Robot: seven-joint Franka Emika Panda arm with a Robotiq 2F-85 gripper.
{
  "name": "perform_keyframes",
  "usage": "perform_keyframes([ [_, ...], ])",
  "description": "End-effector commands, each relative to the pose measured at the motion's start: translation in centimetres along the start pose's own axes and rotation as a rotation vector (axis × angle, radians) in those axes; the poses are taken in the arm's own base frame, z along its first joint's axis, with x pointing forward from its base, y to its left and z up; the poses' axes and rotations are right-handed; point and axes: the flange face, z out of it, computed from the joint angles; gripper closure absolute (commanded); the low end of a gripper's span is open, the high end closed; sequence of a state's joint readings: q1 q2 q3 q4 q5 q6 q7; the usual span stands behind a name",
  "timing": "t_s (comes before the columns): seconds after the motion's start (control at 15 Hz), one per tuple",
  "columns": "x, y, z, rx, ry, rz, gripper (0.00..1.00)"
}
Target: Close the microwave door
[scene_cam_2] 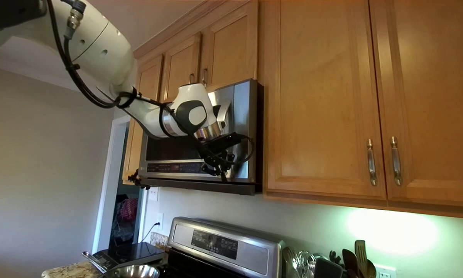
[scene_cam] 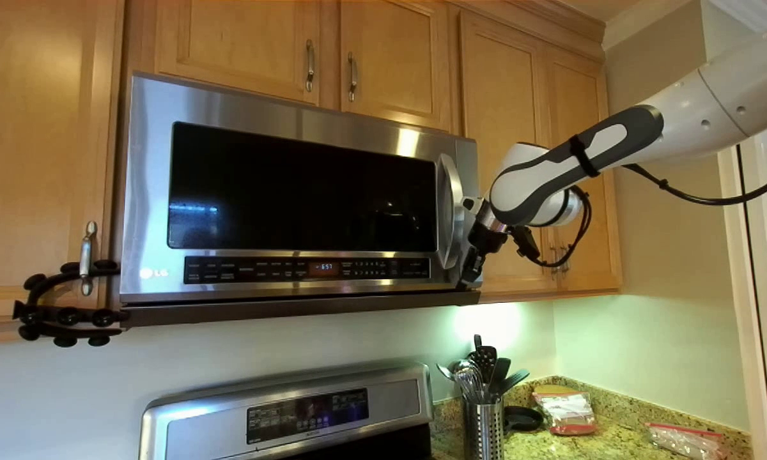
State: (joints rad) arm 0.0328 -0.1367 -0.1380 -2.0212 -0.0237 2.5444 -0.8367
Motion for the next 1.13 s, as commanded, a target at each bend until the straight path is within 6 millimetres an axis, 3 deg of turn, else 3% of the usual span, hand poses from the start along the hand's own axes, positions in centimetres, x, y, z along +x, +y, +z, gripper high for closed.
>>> perform_keyframes([
  [0.0,-1.2,-0.6,-0.5,0.039,-0.122,0.061,0.99],
  [0.33,-4.1,-2.6,-0.1,0.193,-0.255,0.237,0.98],
  [0.4,-4.8,-2.8,0.1,0.219,-0.288,0.272,0.73],
  [0.47,-5.6,-3.0,0.4,0.238,-0.317,0.296,0.72],
  [0.93,-11.6,-5.3,3.4,0.333,-0.518,0.477,0.29],
  [1.0,-10.2,-4.3,3.8,0.328,-0.479,0.424,0.47],
  [1.07,-10.7,-4.7,4.2,0.335,-0.496,0.441,0.41],
])
